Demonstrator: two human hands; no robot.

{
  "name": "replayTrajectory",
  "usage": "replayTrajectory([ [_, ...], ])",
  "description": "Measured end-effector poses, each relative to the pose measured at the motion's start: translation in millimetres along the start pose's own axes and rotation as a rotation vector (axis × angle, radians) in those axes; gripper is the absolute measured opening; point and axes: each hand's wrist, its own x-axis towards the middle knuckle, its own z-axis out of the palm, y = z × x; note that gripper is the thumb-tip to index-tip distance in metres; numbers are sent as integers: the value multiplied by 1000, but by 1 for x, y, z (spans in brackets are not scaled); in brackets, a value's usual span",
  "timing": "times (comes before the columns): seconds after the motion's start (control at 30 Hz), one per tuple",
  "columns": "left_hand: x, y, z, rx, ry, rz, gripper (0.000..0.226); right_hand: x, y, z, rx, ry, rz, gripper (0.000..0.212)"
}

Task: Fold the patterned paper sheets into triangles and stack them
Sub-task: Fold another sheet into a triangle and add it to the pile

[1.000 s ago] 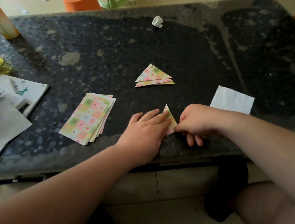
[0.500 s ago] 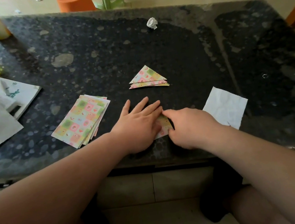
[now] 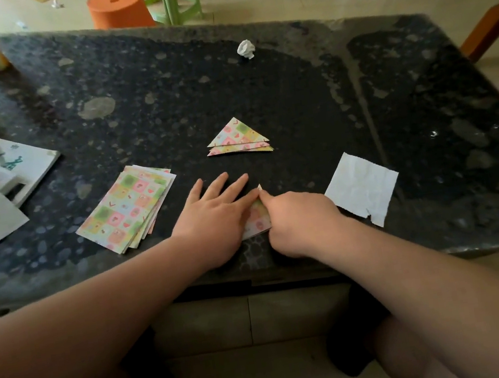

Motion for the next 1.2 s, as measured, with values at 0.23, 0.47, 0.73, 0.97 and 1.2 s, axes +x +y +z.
replayTrajectory([
  [0.23,-13,9,-10,1,-55,-18,74,-14,-13,-7,-29,2,22,21],
  [0.47,-8,10,-15,-21,-90,-28,71,-27,-8,-4,-8,18,19,10],
  [0.73,-8,4,-7,-129,-74,-48,54,-34,-2,1,-16,-2,17,13],
  [0.97,-8,6,-8,-132,-77,-59,57,-39,0,-4,-10,-44,11,15],
  [1.2,-3,4,-6,-157,-45,-66,58,-34,11,-23,92,-80,69,22],
])
